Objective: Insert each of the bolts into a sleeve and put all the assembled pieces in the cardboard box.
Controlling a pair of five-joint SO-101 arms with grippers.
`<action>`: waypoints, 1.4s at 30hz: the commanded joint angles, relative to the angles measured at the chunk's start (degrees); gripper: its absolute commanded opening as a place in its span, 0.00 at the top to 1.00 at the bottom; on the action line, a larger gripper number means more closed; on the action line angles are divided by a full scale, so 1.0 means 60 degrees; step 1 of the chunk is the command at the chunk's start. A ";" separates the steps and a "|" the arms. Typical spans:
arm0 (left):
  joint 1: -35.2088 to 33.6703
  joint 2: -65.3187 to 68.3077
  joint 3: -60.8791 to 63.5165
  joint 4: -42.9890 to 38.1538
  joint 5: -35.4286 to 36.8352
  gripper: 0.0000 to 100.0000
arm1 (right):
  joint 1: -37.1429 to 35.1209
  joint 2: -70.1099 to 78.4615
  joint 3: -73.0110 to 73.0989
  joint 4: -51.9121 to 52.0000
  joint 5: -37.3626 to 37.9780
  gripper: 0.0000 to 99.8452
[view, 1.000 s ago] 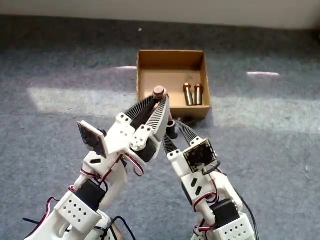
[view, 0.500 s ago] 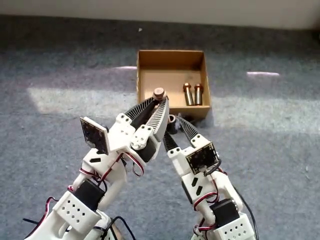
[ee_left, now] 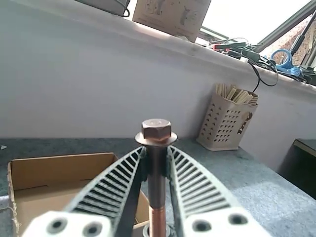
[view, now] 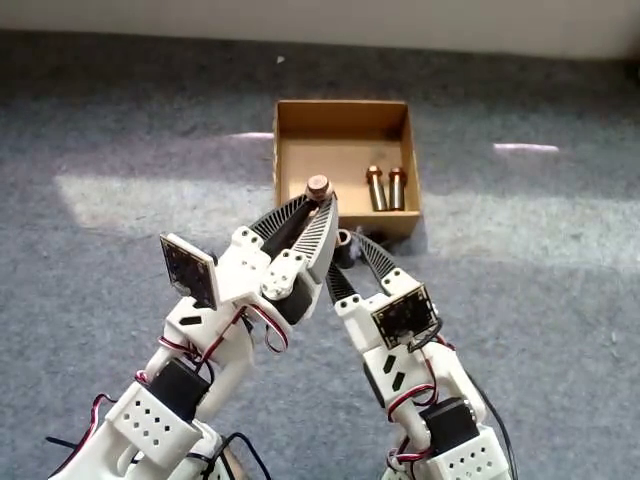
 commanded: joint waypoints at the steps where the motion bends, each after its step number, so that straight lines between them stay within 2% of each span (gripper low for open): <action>1: 0.0154 -0.0154 -0.0520 0.0015 0.0132 1.00 | -0.0110 -0.0168 0.1165 -0.0330 0.0088 0.99; 4: 0.0139 -0.0154 -0.0535 -0.0044 0.0132 1.00 | -0.0095 -0.0168 0.1165 -0.0330 0.0088 0.99; 12: 0.0066 -0.0154 -0.0022 -0.1275 0.0103 1.00 | -0.0081 -0.0168 0.1165 -0.0315 0.0088 0.99; 25: 0.0081 -0.0095 -0.0007 -0.1245 0.0073 1.00 | -0.0081 -0.0168 0.1165 -0.0315 0.0088 0.99; 35: 0.0066 0.3055 -0.0813 -0.1626 0.0059 1.00 | 0.0051 -0.0168 0.1165 -0.0344 0.0088 0.99; 42: 0.0271 0.2689 -0.0725 -0.1641 0.0059 1.00 | 0.0564 -0.0168 0.1179 -0.0374 0.0088 0.99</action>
